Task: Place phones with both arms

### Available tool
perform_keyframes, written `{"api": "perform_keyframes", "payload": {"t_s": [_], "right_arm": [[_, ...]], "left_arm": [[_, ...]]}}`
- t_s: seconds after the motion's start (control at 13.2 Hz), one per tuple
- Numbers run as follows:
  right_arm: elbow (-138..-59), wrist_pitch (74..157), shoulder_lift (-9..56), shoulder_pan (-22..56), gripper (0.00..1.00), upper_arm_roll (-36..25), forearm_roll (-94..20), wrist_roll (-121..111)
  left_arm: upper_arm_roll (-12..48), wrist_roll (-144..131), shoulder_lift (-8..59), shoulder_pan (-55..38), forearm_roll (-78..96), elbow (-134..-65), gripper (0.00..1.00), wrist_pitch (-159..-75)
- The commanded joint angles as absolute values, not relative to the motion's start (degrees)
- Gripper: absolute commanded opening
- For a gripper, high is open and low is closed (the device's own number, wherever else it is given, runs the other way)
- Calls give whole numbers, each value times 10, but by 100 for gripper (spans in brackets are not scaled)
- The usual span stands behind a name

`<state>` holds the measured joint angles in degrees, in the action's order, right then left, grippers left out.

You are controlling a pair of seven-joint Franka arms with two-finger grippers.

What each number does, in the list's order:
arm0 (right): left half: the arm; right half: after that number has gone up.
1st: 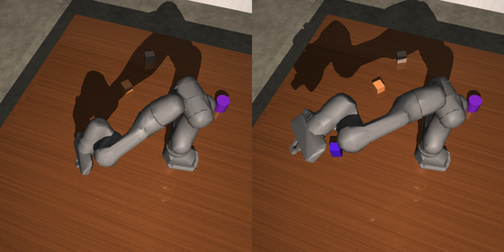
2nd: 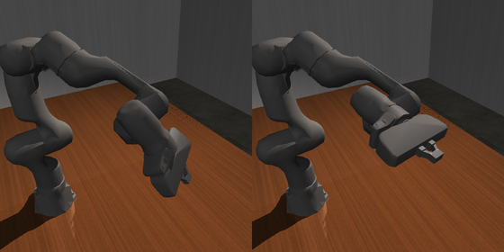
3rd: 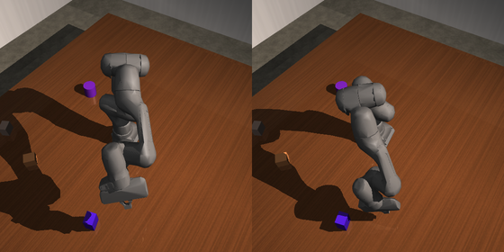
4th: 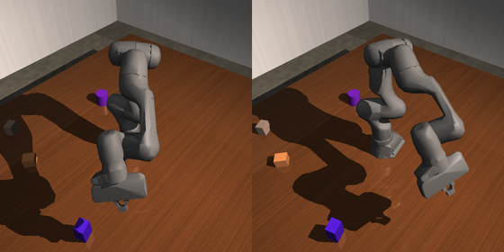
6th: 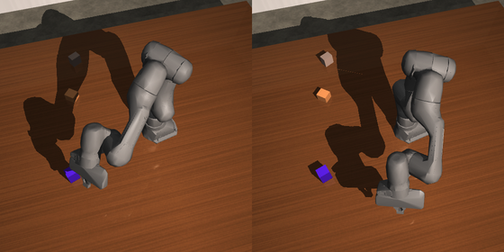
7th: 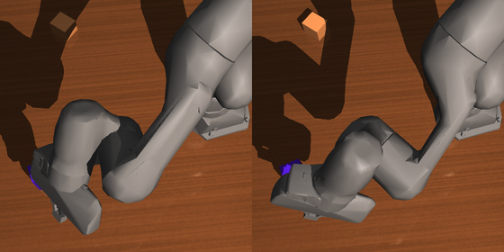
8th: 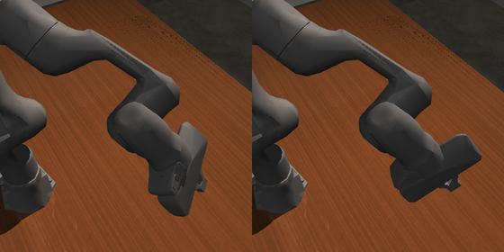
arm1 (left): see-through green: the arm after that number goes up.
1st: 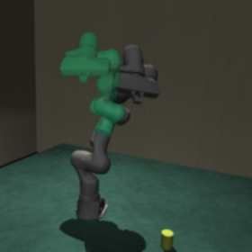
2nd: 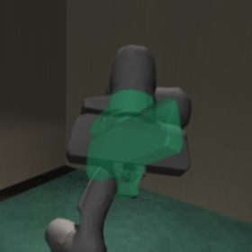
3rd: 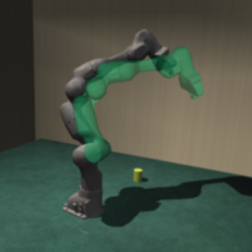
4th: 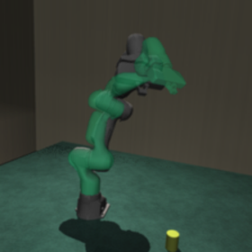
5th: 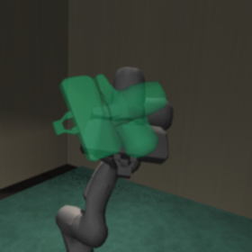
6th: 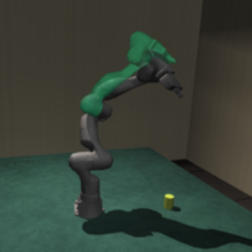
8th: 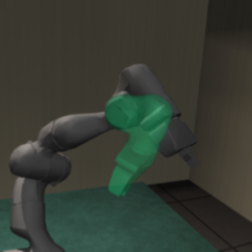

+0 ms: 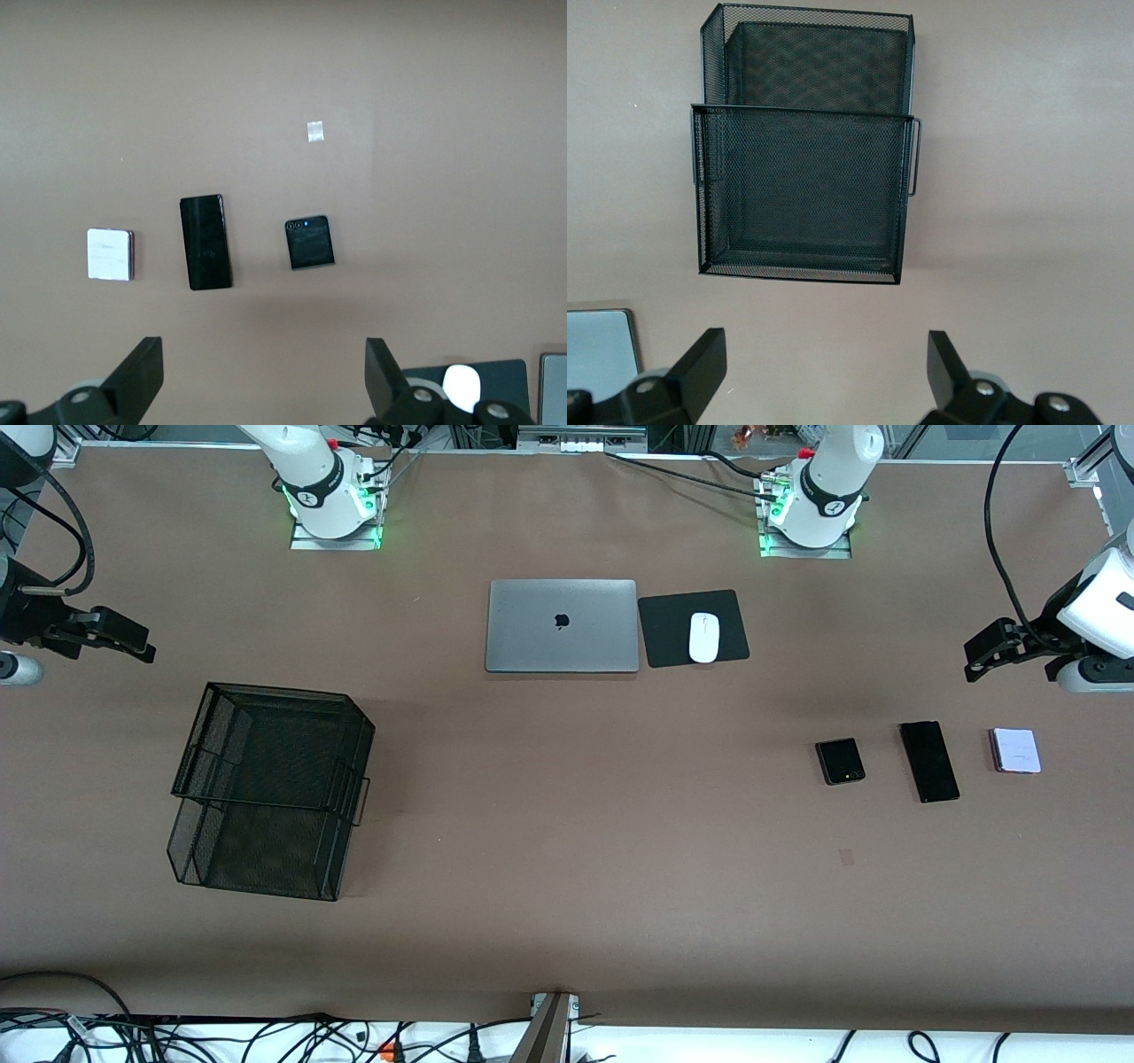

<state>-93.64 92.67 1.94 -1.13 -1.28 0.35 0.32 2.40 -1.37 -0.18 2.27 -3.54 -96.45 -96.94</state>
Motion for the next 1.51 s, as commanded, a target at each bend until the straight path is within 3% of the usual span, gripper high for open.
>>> {"api": "perform_keyframes", "payload": {"t_s": [0.0, 0.53, 0.98, 1.28, 1.43], "right_arm": [[-940, 923, 12, -10, 100, -15, 4, 9], [-940, 923, 12, -10, 100, -15, 5, 9], [-940, 922, 12, -10, 100, -15, 5, 9], [-941, 922, 12, -10, 100, -15, 5, 9], [-941, 922, 12, -10, 100, -15, 5, 9]], "left_arm": [[20, -4, 3, 23, -7, -949, 100, -948], [15, -8, 51, 29, -9, -883, 100, -928], [20, -7, 59, 27, -1, -882, 100, -913], [21, 2, 60, 23, 0, -892, 100, -851], [22, 3, 91, 24, 0, -912, 100, -838]]}}
